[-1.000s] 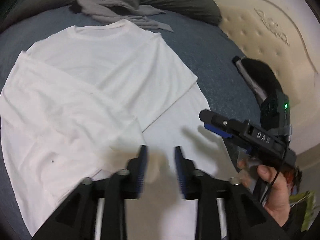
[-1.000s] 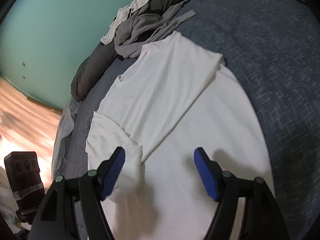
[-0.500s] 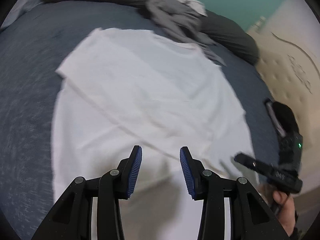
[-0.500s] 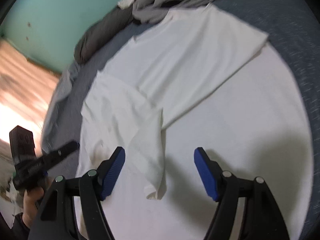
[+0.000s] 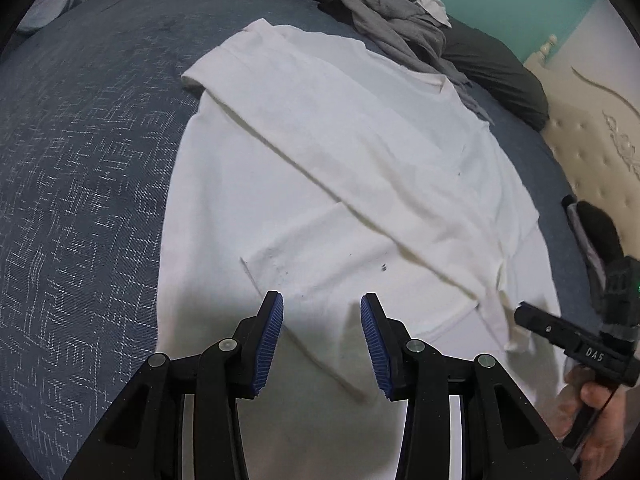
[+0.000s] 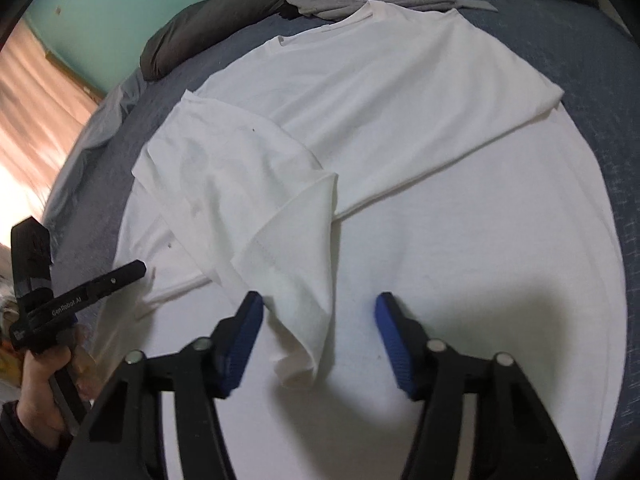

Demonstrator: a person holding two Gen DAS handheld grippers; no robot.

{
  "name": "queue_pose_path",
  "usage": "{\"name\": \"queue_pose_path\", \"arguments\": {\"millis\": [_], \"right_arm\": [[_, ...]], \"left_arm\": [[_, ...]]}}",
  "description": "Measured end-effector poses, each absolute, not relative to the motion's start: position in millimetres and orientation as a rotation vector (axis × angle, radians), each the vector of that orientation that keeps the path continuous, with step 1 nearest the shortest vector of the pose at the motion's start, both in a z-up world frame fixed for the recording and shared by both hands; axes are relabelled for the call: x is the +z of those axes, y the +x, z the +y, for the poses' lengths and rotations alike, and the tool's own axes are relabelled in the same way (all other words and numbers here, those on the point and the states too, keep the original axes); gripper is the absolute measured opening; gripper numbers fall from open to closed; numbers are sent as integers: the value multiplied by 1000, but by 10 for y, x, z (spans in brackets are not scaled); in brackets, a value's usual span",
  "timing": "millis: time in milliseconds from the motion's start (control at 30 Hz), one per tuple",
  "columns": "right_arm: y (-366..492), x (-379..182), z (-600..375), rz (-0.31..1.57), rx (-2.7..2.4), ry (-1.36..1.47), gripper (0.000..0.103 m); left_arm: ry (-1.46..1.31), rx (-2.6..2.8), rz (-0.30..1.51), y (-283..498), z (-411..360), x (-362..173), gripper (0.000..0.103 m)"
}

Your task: Fold clothes

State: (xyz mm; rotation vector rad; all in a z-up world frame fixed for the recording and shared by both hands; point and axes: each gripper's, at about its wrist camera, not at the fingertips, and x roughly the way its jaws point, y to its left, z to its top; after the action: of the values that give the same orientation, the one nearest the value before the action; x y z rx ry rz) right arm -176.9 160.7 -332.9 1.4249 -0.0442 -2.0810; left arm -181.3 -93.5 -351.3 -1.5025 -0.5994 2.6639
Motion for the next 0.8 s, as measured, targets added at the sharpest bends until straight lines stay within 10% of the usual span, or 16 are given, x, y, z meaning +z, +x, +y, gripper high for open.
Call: {"name": "queue_pose_path", "arguments": {"millis": [267,800], "right_arm": [[-1750,-3303,1611,-10,-2081,1403,8],[-1866,-2804,2392,-439,-2165,1228,4]], "left_arm": [[-1526,2646,-603,-1850,-930,-3542,49],[-1593,2650,-502,-1843,-848,-3562,49]]}}
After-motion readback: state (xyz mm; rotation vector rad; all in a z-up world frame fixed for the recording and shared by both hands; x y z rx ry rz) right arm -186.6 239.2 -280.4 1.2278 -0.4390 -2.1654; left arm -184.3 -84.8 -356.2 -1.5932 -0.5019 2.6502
